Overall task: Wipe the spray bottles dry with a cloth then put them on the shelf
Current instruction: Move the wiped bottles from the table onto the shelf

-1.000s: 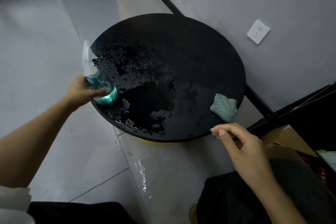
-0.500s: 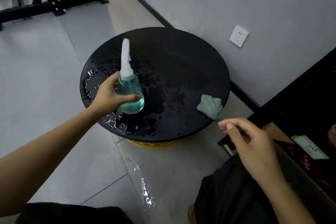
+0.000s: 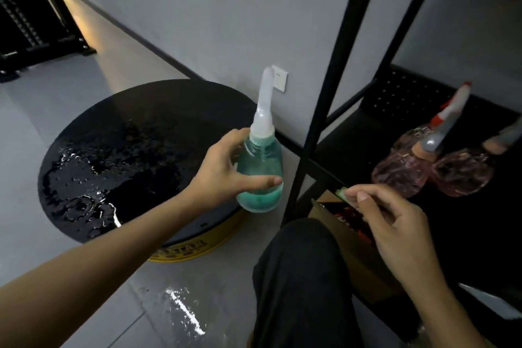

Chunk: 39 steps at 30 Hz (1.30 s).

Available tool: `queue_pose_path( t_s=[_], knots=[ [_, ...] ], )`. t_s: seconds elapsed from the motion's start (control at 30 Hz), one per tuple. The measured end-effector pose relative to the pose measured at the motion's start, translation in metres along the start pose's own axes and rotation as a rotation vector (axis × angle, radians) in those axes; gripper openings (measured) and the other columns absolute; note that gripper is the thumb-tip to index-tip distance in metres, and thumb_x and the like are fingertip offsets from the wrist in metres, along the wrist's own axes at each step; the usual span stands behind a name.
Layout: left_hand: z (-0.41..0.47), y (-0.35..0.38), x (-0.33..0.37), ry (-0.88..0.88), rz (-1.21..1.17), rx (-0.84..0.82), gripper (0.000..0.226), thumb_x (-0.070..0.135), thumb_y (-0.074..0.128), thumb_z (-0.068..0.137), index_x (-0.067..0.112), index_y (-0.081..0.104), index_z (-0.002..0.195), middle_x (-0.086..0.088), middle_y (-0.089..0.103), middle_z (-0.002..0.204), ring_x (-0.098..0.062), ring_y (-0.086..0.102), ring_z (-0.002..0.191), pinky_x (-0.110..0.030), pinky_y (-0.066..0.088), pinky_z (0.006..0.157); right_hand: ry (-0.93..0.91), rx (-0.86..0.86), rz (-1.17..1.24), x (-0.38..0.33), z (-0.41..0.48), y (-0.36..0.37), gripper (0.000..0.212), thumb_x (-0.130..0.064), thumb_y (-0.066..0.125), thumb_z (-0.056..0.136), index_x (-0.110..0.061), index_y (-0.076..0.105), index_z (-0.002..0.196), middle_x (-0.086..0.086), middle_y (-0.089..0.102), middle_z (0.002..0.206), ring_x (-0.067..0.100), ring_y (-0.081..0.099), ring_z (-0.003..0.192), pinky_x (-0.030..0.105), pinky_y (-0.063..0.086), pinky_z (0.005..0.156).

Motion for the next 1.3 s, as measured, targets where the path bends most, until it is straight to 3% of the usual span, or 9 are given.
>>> queue_pose_path(
  t_s=[0.17, 0.3, 0.43, 0.5, 0.73, 1.13, 1.2, 1.3],
  knots=[
    [0.015, 0.075, 0.051, 0.092, -0.033, -0.094, 0.068, 0.041, 0.089, 0.056, 0.023, 0.062, 0.116, -0.004, 0.066, 0.105, -0.023, 0.065, 0.100, -0.048, 0.052, 0.087, 0.028, 0.103, -0.031, 0.017, -0.007, -0.061, 0.021, -0.014, 0.053, 0.094, -0.027, 0.070, 0.090, -0.016, 0.068, 0.097, 0.001, 0.063, 0.094, 0.016, 0.049, 0.074],
    [0.021, 0.135, 0.082, 0.152, -0.045, -0.166, 0.067, 0.040, 0.091, 0.056, 0.030, 0.060, 0.115, 0.003, 0.068, 0.106, -0.015, 0.066, 0.100, -0.044, 0.054, 0.087, 0.042, 0.195, -0.070, 0.033, -0.016, -0.105, 0.021, -0.017, 0.052, 0.095, -0.030, 0.068, 0.089, -0.016, 0.068, 0.098, 0.001, 0.063, 0.095, 0.015, 0.049, 0.073],
    [0.024, 0.194, 0.103, 0.188, -0.071, -0.246, 0.079, 0.040, 0.091, 0.056, 0.022, 0.057, 0.125, 0.008, 0.066, 0.116, -0.007, 0.063, 0.108, -0.038, 0.053, 0.093, 0.067, 0.286, -0.068, 0.051, -0.028, -0.142, 0.017, -0.028, 0.053, 0.093, -0.034, 0.068, 0.088, -0.015, 0.069, 0.097, 0.002, 0.064, 0.093, 0.014, 0.049, 0.070],
    [0.024, 0.222, 0.110, 0.201, -0.100, -0.284, 0.079, 0.037, 0.091, 0.059, 0.019, 0.054, 0.126, 0.006, 0.064, 0.118, -0.008, 0.061, 0.111, -0.038, 0.052, 0.094, 0.099, 0.319, -0.070, 0.062, -0.033, -0.156, 0.020, -0.021, 0.053, 0.096, -0.033, 0.068, 0.088, -0.016, 0.068, 0.096, 0.001, 0.063, 0.093, 0.012, 0.049, 0.070],
    [0.038, 0.291, 0.104, 0.179, -0.058, -0.285, 0.077, 0.035, 0.089, 0.062, 0.018, 0.051, 0.126, -0.001, 0.060, 0.119, -0.015, 0.054, 0.114, -0.038, 0.048, 0.096, 0.141, 0.351, -0.065, 0.086, -0.043, -0.180, 0.024, -0.014, 0.050, 0.097, -0.027, 0.069, 0.090, -0.015, 0.069, 0.096, 0.002, 0.063, 0.095, 0.022, 0.052, 0.076],
    [0.057, 0.338, 0.072, 0.123, 0.034, -0.357, 0.080, 0.022, 0.086, 0.069, 0.013, 0.043, 0.137, -0.012, 0.055, 0.129, -0.025, 0.050, 0.122, -0.039, 0.041, 0.104, 0.172, 0.334, -0.051, 0.106, -0.043, -0.182, 0.022, -0.011, 0.052, 0.097, -0.023, 0.070, 0.090, -0.018, 0.069, 0.095, -0.001, 0.064, 0.092, 0.011, 0.049, 0.072],
    [0.059, 0.337, 0.070, 0.111, 0.009, -0.348, 0.077, 0.016, 0.085, 0.070, 0.007, 0.045, 0.135, -0.013, 0.058, 0.127, -0.024, 0.053, 0.121, -0.032, 0.041, 0.103, 0.180, 0.332, -0.047, 0.107, -0.043, -0.181, 0.024, -0.009, 0.051, 0.096, -0.022, 0.070, 0.091, -0.018, 0.069, 0.095, -0.001, 0.064, 0.092, 0.011, 0.049, 0.072],
    [0.064, 0.336, 0.068, 0.092, -0.013, -0.345, 0.073, 0.011, 0.084, 0.071, 0.004, 0.046, 0.133, -0.012, 0.062, 0.124, -0.021, 0.056, 0.117, -0.010, 0.037, 0.094, 0.181, 0.327, -0.046, 0.108, -0.043, -0.179, 0.024, -0.007, 0.051, 0.096, -0.021, 0.070, 0.091, -0.017, 0.069, 0.095, -0.002, 0.064, 0.092, 0.011, 0.049, 0.072]
  ],
)
Point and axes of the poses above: each hand's wrist, its own z-axis towards the middle knuckle, its own y-axis out of the palm, x = y × z, the point moved 8 cm from there along z, towards the middle knuckle
